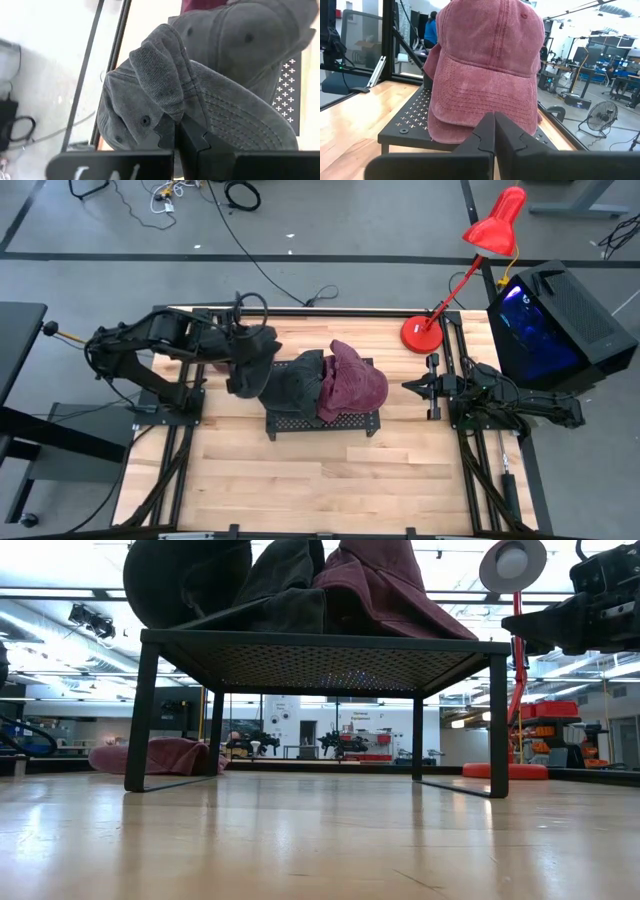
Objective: Pick & Place hat
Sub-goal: Stack the black cap on top of the black cap on the shelf
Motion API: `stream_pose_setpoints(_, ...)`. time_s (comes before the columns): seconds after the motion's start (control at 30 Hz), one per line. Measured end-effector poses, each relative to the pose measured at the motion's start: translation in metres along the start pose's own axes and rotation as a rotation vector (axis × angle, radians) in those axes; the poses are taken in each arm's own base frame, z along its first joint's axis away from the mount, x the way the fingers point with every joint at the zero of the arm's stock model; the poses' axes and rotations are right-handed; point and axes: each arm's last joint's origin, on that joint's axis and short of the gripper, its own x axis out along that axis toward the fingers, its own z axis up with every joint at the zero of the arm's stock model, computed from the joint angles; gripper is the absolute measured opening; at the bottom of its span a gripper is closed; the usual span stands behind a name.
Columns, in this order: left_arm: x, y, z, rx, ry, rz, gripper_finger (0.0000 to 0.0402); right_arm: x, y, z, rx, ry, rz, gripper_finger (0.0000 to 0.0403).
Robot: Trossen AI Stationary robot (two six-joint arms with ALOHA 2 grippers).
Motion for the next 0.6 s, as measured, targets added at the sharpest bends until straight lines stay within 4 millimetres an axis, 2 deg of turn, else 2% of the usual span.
stream_pose_setpoints(0.33,-0.001,-0.015,0.008,0.171,-0.069,-0.035,0.0005,0.000,0.000,0.000,0.000,0.000,0.000,0.0004)
stream_pose_setpoints(0.6,0.010,-0.026,0.016,0.308,-0.060,-0.038,0.0005,0.000,0.000,0.000,0.000,-0.001,-0.001,0.0004)
